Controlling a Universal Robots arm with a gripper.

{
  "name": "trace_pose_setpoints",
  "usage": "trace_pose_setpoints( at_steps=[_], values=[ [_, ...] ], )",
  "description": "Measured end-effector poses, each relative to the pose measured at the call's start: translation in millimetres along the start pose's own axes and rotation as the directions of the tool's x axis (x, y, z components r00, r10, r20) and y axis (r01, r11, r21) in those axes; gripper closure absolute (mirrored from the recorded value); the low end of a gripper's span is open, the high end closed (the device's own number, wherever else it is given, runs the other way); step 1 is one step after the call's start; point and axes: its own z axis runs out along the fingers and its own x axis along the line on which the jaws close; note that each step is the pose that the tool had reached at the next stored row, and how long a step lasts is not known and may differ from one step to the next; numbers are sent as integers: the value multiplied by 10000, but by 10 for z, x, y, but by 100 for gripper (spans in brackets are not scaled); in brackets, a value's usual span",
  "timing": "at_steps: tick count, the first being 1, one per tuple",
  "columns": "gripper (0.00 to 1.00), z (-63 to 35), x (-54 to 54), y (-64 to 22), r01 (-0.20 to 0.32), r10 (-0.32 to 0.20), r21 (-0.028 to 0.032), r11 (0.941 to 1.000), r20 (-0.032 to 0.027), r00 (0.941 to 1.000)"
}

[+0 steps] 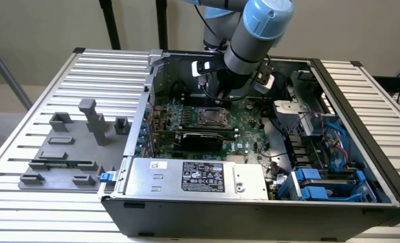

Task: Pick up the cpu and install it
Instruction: 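Install the second cpu locking lever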

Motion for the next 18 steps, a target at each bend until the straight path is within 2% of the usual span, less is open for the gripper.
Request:
trace_pose_setpoints(
  at_steps=[12, 18],
  values=[
    [89, -300, -268, 77, -83, 82, 143, 9999, 56, 10000],
    [89, -369, -365, 76, -100, 99, 186, 9998, 73, 9999]
  ],
)
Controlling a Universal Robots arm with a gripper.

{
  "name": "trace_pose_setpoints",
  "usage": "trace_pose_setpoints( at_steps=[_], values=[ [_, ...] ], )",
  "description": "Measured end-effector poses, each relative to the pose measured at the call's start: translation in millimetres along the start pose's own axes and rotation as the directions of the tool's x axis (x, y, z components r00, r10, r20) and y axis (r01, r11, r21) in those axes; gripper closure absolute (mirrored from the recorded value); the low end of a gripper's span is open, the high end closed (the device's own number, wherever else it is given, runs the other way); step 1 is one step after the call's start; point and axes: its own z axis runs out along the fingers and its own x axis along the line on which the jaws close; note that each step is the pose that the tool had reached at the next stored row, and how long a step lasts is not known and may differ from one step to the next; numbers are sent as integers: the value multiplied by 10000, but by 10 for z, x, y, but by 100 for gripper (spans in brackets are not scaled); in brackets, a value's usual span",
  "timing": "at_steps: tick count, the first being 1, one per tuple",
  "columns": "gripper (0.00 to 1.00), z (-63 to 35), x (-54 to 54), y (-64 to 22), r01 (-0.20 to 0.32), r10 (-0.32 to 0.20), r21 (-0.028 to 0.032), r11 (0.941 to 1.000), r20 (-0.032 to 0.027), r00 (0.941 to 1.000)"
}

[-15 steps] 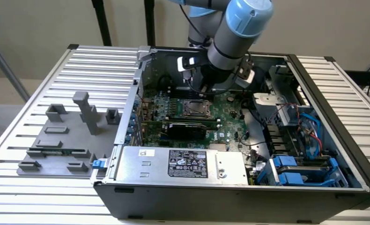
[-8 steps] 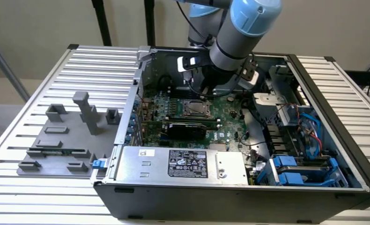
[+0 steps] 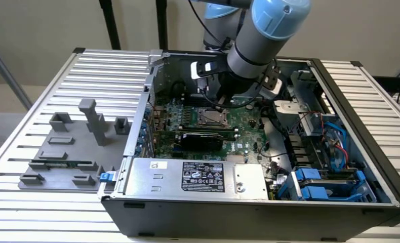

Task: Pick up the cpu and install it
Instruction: 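Install the second cpu locking lever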

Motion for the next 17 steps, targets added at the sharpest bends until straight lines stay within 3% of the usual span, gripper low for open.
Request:
trace_pose_setpoints(
  at_steps=[9, 17],
  values=[
    [89, -37, -128, -116, -3, 3, 10, 10000, 4, 10000],
    [89, -81, -167, -157, -87, 87, 20, 10000, -12, 10000]
  ],
)
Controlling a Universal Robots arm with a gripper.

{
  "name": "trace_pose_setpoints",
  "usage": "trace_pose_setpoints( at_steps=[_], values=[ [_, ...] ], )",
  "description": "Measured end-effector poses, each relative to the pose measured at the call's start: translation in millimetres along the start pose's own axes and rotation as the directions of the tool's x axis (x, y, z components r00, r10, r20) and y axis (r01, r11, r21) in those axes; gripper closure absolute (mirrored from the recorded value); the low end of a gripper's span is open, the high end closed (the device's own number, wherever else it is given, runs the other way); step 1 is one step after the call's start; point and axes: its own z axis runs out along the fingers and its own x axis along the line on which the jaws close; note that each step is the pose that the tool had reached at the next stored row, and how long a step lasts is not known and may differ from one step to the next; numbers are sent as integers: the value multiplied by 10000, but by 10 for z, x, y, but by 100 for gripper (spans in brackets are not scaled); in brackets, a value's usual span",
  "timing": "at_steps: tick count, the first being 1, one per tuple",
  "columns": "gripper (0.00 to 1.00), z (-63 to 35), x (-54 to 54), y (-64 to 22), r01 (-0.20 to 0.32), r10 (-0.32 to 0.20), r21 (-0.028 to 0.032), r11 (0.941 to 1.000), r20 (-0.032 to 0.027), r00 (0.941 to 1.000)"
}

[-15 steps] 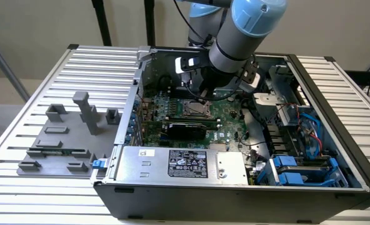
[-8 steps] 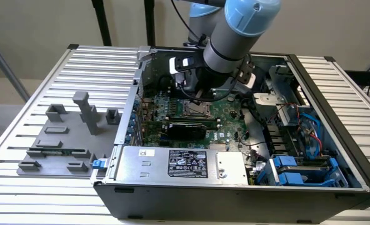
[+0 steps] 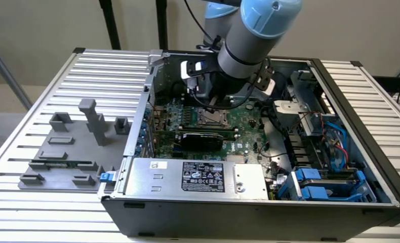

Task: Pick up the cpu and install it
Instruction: 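Install the second cpu locking lever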

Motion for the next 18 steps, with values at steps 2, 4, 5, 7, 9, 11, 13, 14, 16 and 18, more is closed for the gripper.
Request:
trace_pose_setpoints(
  at_steps=[2, 4, 5, 7, 9, 11, 13, 14, 16, 18],
  values=[
    [89, -48, -29, -34, 1, -1, 0, 10000, 0, 10000],
    [89, -95, -66, -77, 2, -2, 0, 10000, -1, 10000],
    [89, -115, -88, -101, 1, -1, 1, 10000, 0, 10000],
    [89, -147, -137, -132, 0, 0, 0, 10000, 1, 10000],
    [89, -166, -177, -126, -2, 2, 0, 10000, -1, 10000],
    [89, -170, -188, -122, -85, 84, -21, 10000, -20, 10000],
    [89, -169, -192, -119, -224, 223, -56, 9997, -55, 9997],
    [89, -163, -193, -118, -323, 322, -86, 9994, -79, 9995],
    [89, -148, -197, -113, -524, 523, -165, 9985, -113, 9986],
    [89, -133, -206, -118, -587, 586, -216, 9980, -55, 9983]
  ],
)
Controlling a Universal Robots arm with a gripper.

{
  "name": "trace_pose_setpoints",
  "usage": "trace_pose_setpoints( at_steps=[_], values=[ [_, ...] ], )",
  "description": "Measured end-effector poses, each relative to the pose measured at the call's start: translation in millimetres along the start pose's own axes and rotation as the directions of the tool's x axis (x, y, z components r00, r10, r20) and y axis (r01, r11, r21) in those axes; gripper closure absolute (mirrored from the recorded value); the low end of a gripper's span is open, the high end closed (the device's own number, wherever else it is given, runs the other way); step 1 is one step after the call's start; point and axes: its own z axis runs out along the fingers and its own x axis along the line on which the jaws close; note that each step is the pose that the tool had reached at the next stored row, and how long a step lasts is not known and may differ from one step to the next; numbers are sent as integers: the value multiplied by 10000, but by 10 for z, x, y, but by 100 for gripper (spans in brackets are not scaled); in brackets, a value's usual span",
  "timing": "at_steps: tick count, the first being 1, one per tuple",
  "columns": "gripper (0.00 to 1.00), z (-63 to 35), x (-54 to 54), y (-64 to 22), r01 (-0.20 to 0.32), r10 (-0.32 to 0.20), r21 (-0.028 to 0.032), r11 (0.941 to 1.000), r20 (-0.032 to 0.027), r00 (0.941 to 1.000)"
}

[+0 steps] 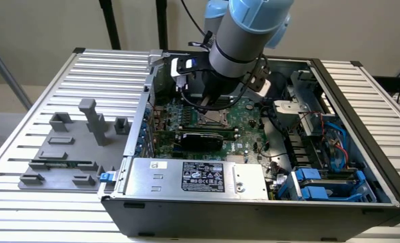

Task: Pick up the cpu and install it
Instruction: 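Install the second cpu locking lever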

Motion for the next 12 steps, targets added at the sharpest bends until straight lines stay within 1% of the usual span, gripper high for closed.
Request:
trace_pose_setpoints(
  at_steps=[3, 5, 9, 12],
  values=[
    [89, 22, -28, -29, -25, 26, -63, 10000, 105, 9999],
    [89, 40, -49, -55, -36, 38, -94, 9999, 158, 9999],
    [89, 100, -79, -76, -94, 98, -151, 9998, 226, 9997],
    [89, 137, -72, -83, -137, 142, -180, 9997, 250, 9996]
  ],
)
